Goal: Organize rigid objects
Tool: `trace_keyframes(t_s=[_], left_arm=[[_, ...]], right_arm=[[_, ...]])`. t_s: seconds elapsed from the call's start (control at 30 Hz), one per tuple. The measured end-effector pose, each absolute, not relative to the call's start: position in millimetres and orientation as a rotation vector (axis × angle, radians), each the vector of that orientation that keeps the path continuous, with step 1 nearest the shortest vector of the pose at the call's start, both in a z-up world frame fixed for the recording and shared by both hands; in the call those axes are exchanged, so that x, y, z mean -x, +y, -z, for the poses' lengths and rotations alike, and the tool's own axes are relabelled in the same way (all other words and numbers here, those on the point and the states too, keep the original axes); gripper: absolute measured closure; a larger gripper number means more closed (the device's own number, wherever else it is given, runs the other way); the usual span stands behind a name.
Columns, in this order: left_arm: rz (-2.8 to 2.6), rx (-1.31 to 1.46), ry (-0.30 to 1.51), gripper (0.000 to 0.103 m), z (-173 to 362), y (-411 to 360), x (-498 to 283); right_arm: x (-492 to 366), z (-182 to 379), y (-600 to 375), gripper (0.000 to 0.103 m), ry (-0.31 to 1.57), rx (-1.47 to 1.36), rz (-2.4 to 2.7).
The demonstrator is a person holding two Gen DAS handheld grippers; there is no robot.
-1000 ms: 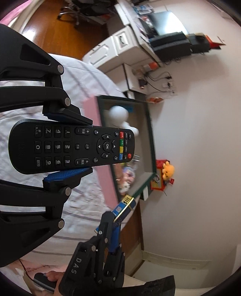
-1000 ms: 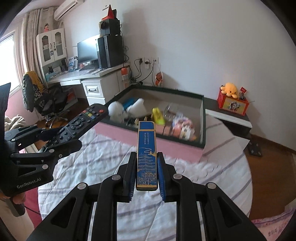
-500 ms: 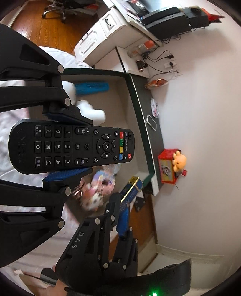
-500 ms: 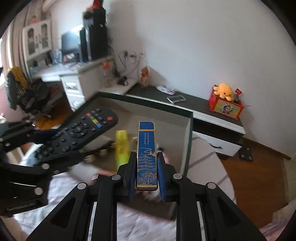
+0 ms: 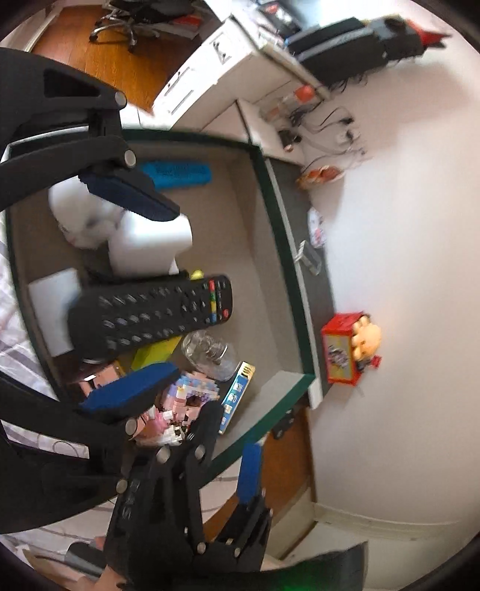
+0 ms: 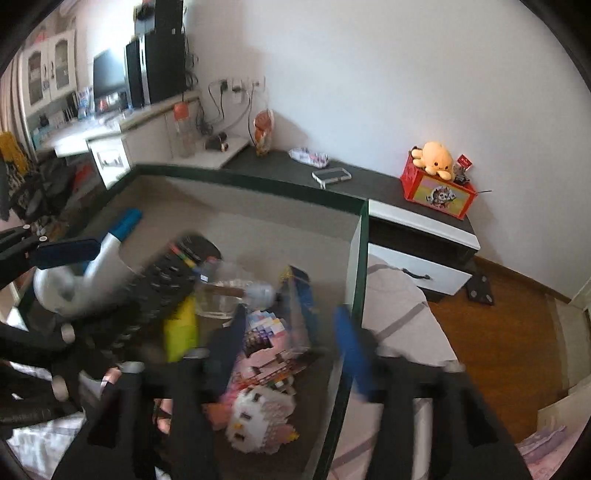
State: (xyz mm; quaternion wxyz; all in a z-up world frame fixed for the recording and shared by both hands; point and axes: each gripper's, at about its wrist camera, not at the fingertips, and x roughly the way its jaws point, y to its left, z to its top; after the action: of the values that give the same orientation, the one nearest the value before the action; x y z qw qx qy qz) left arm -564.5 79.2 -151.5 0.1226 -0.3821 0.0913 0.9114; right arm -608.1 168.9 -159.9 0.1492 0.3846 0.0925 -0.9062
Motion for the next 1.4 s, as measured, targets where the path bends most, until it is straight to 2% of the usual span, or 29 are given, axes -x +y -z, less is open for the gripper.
trace_keyframes(t_s=[0.03, 0.1, 0.17, 0.2, 0.27, 0.3, 0.5, 0.63, 0.97, 1.1, 1.4], left_arm=[[-2.67, 1.093, 0.27, 0.021, 146.2, 76.3, 554.5], [-2.7, 1.081, 0.262, 0.016, 137.6, 69.6, 538.5], [-2.714, 1.043, 0.234, 0.009, 128.0, 62.7, 522.3], [-2.713, 1.025, 0.21, 0.008, 122.7, 59.1, 512.9], [-2.708, 0.962, 0.134, 0.003, 109.7, 50.1, 488.7], [-2.723, 0.941, 0.116, 0.0, 105.0, 46.6, 479.0], [-2.818, 0.81, 0.064, 0.0, 77.4, 28.5, 404.1], [-2.921, 0.73, 0.113, 0.0, 64.1, 20.9, 354.7], [-2.971, 0.607, 0.083, 0.0, 49.1, 12.3, 255.1], [-3.014, 0.567, 0.135, 0.0, 44.3, 14.7, 229.1], [-3.071, 0.439, 0.127, 0.0, 27.6, 11.4, 179.3]], right_arm=[[600.4, 153.9, 169.3, 0.029, 0.265, -1.087, 2.621], [581.4, 140.8, 169.6, 0.023, 0.271, -1.029, 2.642], [561.7, 128.1, 171.6, 0.021, 0.25, -0.988, 2.646], [552.9, 122.6, 171.8, 0.017, 0.244, -0.968, 2.651], [535.5, 111.8, 169.9, 0.002, 0.258, -0.922, 2.665], [523.1, 106.4, 169.2, 0.0, 0.276, -0.886, 2.688], [460.6, 83.9, 167.9, 0.0, 0.279, -0.797, 2.718], [410.1, 67.7, 173.1, 0.0, 0.214, -0.724, 2.74], [300.4, 38.0, 169.2, 0.0, 0.12, -0.531, 2.8], [272.7, 33.5, 167.9, 0.0, 0.129, -0.488, 2.843], [227.1, 19.8, 167.7, 0.0, 0.139, -0.402, 2.865]])
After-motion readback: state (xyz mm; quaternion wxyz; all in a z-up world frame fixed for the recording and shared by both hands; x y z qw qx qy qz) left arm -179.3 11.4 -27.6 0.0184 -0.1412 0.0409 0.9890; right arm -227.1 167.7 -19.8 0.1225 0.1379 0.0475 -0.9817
